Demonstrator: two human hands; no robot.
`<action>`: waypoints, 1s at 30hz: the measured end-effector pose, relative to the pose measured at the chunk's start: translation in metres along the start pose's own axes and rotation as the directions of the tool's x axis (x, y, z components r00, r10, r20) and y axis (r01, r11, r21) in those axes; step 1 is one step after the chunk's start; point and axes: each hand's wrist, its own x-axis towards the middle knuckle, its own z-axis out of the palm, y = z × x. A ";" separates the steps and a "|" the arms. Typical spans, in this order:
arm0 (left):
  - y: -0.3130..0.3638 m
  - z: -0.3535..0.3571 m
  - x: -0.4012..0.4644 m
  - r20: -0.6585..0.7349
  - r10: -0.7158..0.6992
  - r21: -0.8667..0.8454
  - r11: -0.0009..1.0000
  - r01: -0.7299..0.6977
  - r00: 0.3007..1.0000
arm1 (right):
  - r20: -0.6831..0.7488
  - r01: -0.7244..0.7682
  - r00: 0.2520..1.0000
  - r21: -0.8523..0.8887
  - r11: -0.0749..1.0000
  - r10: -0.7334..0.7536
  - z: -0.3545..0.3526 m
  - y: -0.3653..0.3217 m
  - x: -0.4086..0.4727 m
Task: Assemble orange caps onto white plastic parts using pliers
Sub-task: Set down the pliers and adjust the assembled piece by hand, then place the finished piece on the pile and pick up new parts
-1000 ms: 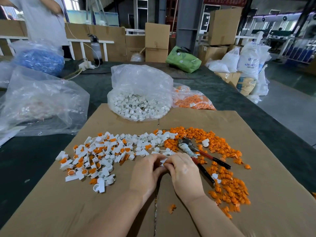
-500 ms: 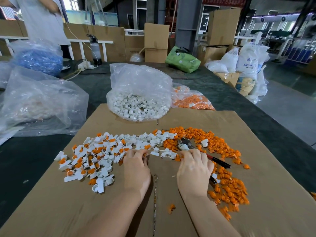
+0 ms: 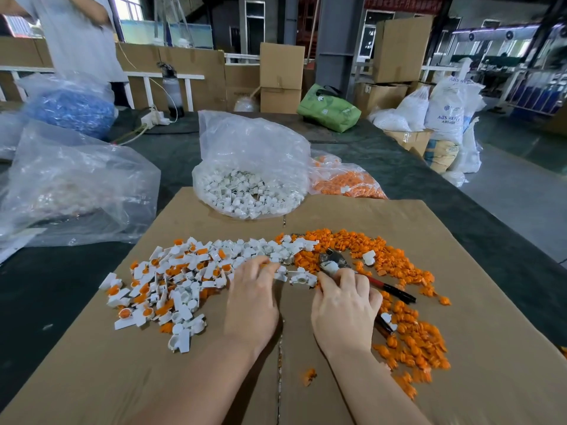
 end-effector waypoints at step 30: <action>-0.001 -0.012 -0.009 0.090 -0.080 -0.537 0.836 0.116 0.993 | -0.021 0.101 0.995 0.249 0.963 -0.099 0.002 0.005 -0.002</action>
